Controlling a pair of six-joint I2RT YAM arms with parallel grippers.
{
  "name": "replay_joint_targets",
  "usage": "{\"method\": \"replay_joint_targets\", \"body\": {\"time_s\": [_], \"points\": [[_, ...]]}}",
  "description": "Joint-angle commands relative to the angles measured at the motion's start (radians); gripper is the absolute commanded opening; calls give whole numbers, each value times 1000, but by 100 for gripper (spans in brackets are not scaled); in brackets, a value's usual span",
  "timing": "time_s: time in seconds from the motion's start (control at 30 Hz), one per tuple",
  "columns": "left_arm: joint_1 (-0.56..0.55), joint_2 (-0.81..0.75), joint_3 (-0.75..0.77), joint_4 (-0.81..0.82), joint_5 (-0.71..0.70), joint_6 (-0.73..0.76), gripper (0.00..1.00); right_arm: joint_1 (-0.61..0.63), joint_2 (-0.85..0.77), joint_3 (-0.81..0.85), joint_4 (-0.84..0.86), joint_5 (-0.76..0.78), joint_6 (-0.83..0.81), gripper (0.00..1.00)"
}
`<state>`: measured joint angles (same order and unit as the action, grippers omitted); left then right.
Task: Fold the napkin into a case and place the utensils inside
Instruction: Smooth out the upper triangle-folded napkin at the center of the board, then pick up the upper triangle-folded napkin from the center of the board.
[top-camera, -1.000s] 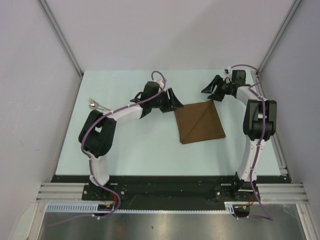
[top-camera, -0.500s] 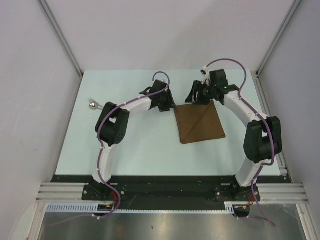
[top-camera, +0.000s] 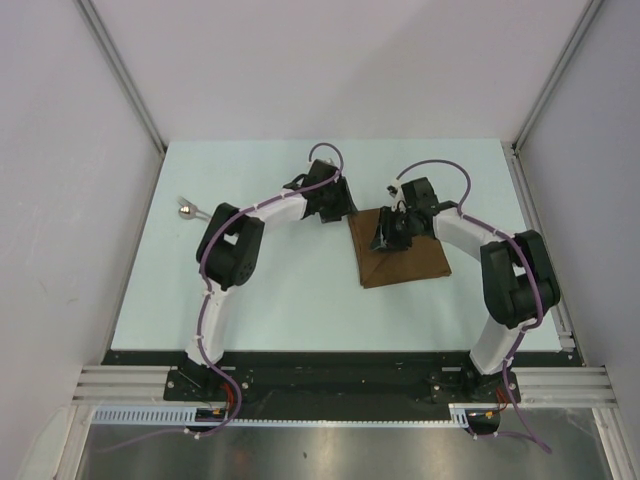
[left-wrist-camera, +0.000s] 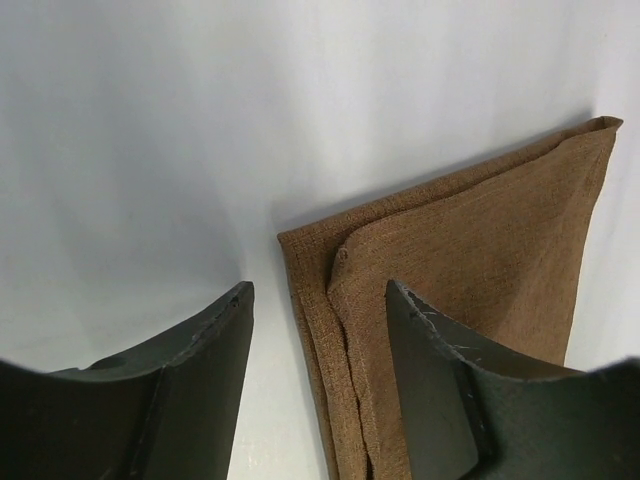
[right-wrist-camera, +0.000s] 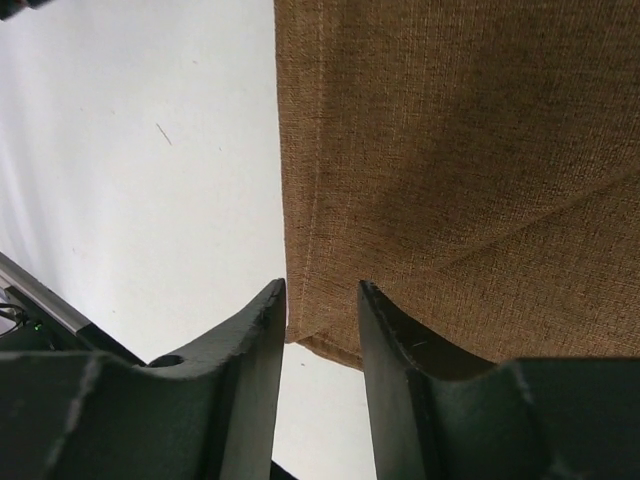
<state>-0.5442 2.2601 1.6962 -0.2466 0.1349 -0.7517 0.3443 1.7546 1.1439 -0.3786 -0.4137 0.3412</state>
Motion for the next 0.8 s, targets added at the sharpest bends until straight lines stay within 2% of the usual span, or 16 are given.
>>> {"method": "replay_joint_targets", "body": {"time_s": [0.0,0.1,0.13,0.23,0.33,0.43,0.77], "points": [[-5,26,14,23,-4,-17,60,12,-6,-21,86,-23,21,37],[-2,59,42,-19,9,-47,53,33,-9,-24,98,-19,31,35],[4,64,39,-32,8,-70,47,47,-9,-21,101,-14,35,34],[21,49,-18,-5,32,-101,38,80,-9,-7,92,18,38,35],[24,33,-33,20,38,-92,36,116,-17,2,55,85,16,40],[26,29,-29,30,58,-83,28,140,-7,20,14,142,-8,43],[27,29,-32,56,91,-74,7,260,8,59,-106,334,-36,43]]}}
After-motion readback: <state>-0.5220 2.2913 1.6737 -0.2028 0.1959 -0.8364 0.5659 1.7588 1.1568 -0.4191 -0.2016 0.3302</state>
